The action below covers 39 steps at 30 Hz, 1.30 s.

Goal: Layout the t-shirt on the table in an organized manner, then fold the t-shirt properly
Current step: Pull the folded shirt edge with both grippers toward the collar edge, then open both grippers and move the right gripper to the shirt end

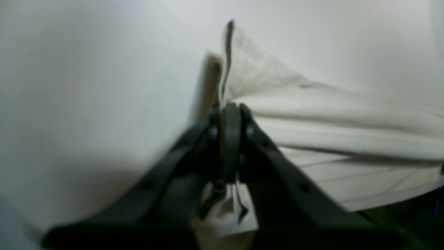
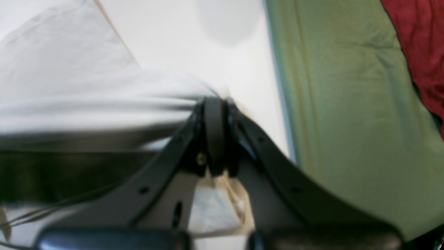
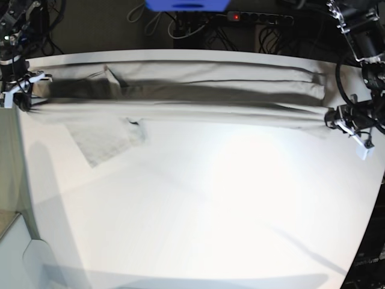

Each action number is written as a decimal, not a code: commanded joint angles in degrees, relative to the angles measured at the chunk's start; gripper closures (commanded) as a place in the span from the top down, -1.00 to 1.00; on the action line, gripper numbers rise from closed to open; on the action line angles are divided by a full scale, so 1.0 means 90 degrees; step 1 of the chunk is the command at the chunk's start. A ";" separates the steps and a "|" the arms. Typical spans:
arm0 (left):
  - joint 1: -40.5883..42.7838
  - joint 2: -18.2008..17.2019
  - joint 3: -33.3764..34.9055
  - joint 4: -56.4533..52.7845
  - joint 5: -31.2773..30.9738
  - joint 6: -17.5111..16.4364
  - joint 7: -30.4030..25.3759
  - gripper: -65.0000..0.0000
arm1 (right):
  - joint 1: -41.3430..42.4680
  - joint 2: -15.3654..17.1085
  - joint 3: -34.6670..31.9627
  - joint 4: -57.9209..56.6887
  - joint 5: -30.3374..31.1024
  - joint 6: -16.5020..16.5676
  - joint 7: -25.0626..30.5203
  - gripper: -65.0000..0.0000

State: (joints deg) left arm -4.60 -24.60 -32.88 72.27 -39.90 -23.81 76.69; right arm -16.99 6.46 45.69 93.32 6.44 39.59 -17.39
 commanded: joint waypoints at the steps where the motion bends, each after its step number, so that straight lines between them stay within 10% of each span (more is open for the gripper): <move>1: -0.0090 -0.0143 -0.0004 0.0092 0.0013 -0.0016 -0.0096 -0.99 | -0.0002 0.0078 0.0046 0.0088 0.0071 0.0045 0.0179 -1.00; 27: 0.0125 -0.0007 0.0328 0.0082 0.0023 -0.0016 -0.0271 -0.97 | -0.0432 -0.0088 0.0027 0.0088 0.0052 0.0045 0.0130 -1.00; 39: 0.0184 -0.0007 0.0279 0.0092 -0.0026 -0.0016 -0.0271 -0.09 | -0.0842 -0.0078 0.0027 0.0127 0.0061 0.0045 0.0139 -0.28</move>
State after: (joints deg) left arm -2.26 -23.49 -29.91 72.25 -39.18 -23.79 74.56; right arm -24.51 4.91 45.54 93.45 6.20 39.48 -17.50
